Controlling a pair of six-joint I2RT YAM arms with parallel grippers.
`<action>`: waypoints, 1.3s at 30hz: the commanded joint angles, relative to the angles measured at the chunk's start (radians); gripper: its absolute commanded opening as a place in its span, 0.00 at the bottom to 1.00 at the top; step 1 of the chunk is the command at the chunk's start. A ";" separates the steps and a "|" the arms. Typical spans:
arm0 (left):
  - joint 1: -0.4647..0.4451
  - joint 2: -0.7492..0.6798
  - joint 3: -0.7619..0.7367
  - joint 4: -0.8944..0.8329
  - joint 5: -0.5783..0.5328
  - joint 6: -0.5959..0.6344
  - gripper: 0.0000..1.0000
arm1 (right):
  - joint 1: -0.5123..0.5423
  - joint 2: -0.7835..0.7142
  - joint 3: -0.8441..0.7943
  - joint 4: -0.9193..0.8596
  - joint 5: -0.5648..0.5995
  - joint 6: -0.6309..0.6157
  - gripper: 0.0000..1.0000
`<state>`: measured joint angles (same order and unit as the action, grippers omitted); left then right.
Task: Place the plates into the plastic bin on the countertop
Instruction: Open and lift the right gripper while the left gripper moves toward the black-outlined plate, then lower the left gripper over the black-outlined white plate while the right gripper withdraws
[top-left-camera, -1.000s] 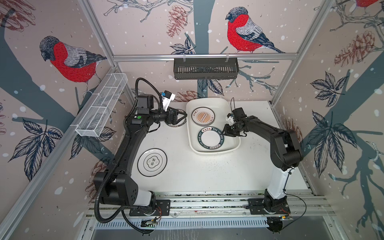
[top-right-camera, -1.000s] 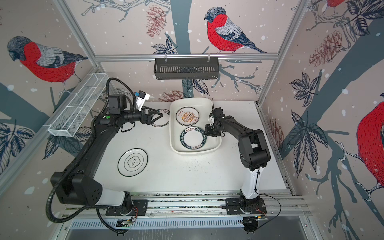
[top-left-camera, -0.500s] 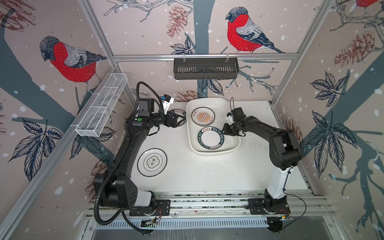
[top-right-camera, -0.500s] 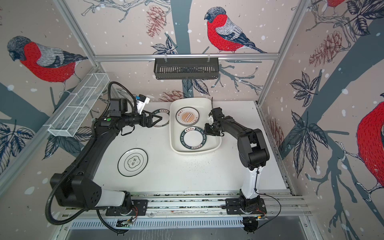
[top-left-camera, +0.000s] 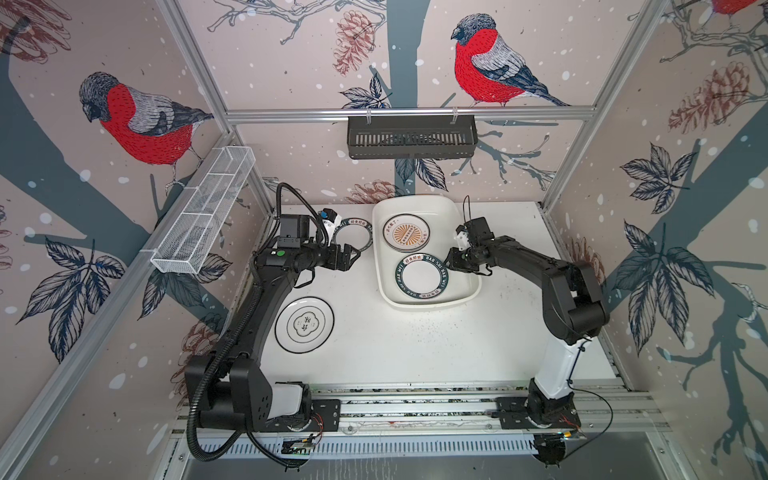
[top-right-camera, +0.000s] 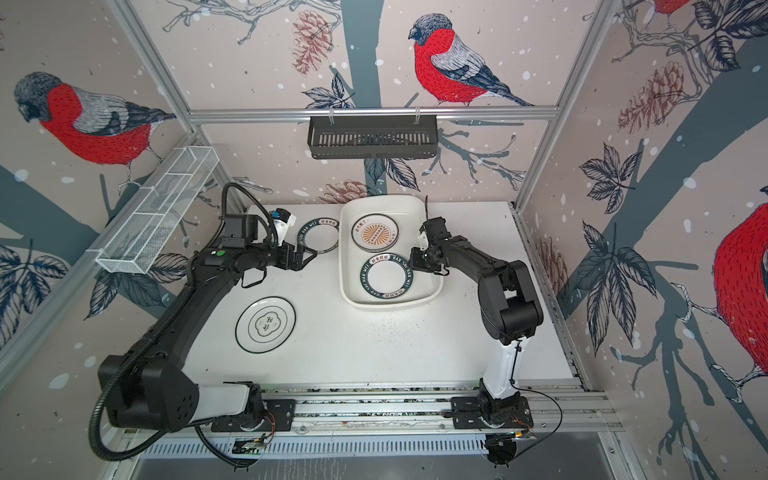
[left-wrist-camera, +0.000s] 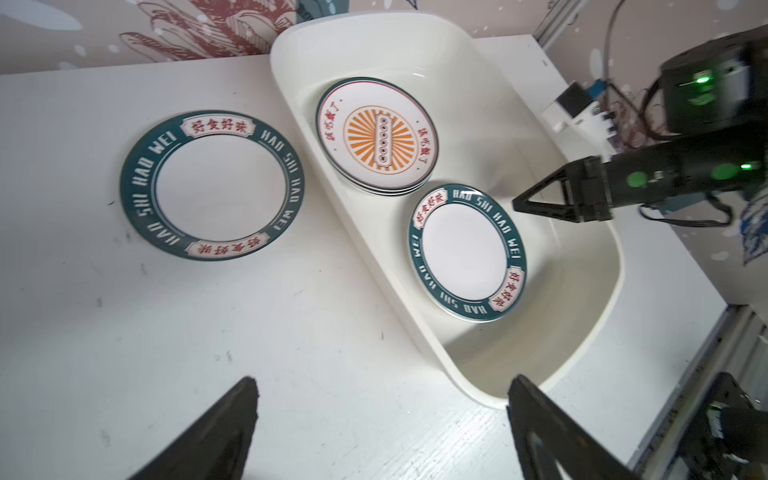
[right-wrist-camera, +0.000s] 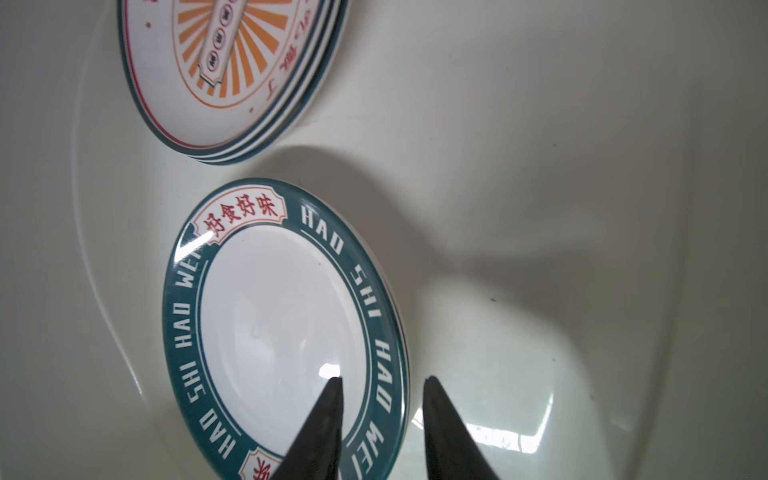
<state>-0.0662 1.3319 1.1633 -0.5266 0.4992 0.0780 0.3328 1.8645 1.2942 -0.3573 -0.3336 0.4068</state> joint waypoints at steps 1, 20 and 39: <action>0.008 -0.013 -0.034 0.020 -0.083 0.045 0.97 | 0.002 -0.049 -0.009 0.051 0.010 0.021 0.35; 0.098 -0.088 -0.171 -0.383 -0.369 0.726 0.97 | 0.024 -0.317 -0.160 0.125 0.010 0.081 0.39; 0.303 -0.284 -0.350 -0.521 -0.605 1.122 0.96 | 0.005 -0.338 -0.119 0.075 -0.002 0.068 0.40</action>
<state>0.2268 1.0786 0.8387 -0.9928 -0.0544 1.0904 0.3405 1.5303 1.1580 -0.2661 -0.3328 0.4747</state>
